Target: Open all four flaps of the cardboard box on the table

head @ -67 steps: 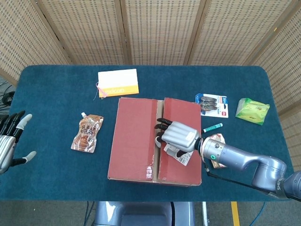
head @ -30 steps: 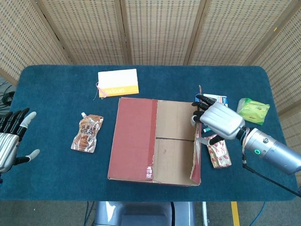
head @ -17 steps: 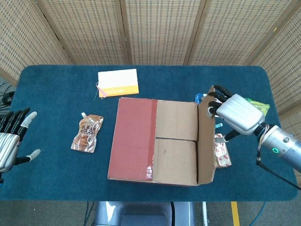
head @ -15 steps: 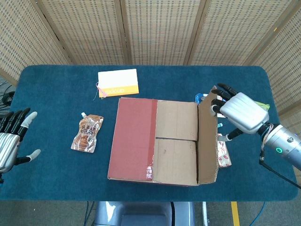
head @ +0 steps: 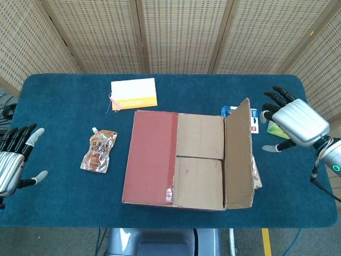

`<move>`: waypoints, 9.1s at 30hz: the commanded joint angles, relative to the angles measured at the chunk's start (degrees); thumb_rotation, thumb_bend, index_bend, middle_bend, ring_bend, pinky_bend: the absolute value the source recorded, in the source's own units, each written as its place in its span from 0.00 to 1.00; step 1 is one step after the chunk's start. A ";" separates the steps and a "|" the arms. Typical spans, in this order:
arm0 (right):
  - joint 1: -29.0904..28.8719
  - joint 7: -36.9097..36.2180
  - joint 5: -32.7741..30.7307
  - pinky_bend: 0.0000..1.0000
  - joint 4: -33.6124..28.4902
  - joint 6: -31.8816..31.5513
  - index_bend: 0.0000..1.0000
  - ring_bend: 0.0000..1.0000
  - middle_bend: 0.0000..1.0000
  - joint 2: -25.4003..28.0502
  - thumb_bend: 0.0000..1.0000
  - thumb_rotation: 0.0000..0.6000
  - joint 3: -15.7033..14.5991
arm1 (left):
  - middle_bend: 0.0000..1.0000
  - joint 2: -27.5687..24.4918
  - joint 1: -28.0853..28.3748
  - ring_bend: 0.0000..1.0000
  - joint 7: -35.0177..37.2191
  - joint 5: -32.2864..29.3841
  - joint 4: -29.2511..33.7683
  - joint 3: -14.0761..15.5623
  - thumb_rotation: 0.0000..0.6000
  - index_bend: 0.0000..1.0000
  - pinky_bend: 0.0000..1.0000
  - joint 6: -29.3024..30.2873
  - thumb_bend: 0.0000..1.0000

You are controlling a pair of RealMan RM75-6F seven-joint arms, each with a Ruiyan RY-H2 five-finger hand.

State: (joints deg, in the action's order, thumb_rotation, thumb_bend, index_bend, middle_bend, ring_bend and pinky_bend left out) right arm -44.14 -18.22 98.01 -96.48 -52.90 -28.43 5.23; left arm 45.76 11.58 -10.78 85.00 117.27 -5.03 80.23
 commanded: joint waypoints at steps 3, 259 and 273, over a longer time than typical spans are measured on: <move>1.24 2.42 -1.18 0.02 2.34 -0.12 0.41 0.07 0.31 -0.79 0.02 0.61 0.09 | 0.00 0.05 0.13 0.00 -0.18 0.12 0.20 -0.03 1.00 0.01 0.00 -0.09 0.11; 11.88 -1.31 -10.88 0.02 0.47 -9.28 0.39 0.07 0.32 -10.24 0.03 0.65 8.02 | 0.22 -20.61 31.26 0.28 55.98 30.03 -10.53 9.76 0.13 0.25 0.11 -27.38 0.02; 12.50 2.38 -10.63 0.02 -3.46 -8.40 0.29 0.07 0.27 -11.14 0.00 0.65 6.53 | 0.19 -15.55 36.30 0.25 52.08 23.64 -8.50 4.87 0.13 0.24 0.11 -34.68 0.01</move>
State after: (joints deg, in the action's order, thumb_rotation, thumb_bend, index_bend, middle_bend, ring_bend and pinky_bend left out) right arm -31.65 -15.99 87.31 -99.45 -61.48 -39.40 11.92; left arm 29.93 47.93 41.81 109.27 108.65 0.26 45.21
